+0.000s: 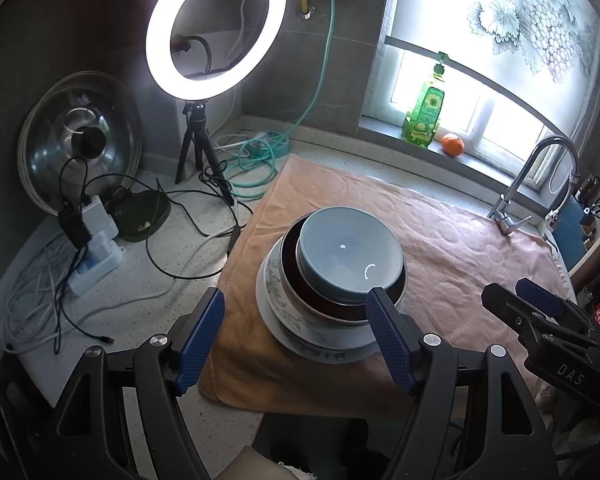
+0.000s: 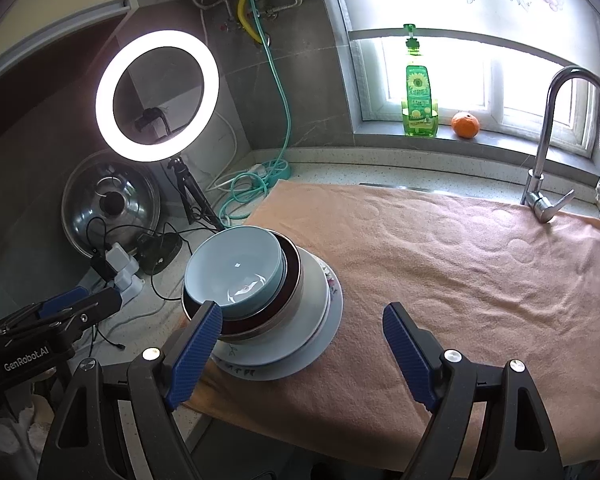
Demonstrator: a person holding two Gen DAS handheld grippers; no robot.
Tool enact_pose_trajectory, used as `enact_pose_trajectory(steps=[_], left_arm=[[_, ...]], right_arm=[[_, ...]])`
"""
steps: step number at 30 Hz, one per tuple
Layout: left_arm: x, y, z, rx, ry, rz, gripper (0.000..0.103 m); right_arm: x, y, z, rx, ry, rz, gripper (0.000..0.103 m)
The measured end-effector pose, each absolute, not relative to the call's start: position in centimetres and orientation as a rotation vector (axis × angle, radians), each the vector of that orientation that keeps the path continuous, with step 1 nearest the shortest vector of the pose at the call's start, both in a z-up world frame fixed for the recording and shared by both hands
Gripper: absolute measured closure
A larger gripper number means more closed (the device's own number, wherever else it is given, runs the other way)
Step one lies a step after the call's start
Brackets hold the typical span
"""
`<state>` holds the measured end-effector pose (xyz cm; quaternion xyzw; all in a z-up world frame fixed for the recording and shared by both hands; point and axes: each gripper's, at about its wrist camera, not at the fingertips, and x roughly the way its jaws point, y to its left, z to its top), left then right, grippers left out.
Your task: Organize plates and bowls
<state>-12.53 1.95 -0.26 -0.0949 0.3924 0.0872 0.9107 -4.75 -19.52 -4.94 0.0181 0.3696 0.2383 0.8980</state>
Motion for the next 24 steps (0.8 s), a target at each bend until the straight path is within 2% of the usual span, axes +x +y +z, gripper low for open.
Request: enact_pose_trajectory(steps=[24], left_arm=[[-12.33,1.99,-0.24,-0.197,0.810,0.177,0.030]], right_arm=[[-4.11,-19.34,-5.45,0.037,0.790,0.489,0.023]])
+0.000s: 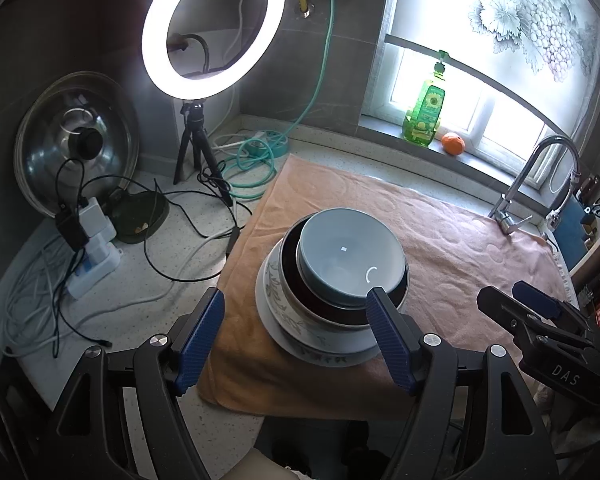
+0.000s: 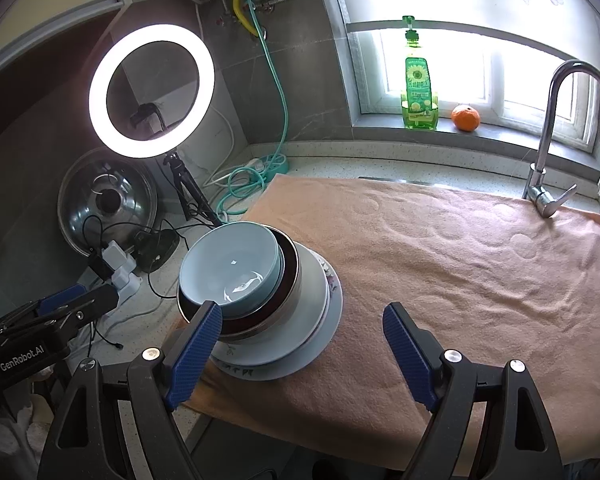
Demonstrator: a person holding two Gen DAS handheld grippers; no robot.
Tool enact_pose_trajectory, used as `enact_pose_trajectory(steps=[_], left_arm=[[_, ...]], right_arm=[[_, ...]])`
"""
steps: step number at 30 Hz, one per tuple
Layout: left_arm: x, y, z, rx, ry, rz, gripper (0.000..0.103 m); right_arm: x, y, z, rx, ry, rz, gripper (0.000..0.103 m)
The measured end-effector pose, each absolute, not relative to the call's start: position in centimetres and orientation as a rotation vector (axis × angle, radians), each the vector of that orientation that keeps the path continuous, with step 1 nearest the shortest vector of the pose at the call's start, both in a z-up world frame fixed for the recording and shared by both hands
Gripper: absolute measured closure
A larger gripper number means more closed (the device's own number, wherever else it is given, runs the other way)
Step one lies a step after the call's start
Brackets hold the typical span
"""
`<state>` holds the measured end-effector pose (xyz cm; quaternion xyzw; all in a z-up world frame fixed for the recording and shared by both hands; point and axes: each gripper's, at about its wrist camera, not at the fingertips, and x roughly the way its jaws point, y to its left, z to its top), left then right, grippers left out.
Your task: Organize plates and bowls
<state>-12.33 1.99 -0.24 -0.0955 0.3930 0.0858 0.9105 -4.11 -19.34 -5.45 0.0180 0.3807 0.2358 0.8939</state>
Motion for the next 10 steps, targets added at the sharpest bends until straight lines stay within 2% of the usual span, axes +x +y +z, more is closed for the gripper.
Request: enact_pose_trajectory(steps=[10], left_arm=[[-11.80,2.61,-0.55,-0.196,0.808,0.183,0.030]], right_arm=[[-3.64,-19.01,-5.86,0.033,0.805,0.493,0.023]])
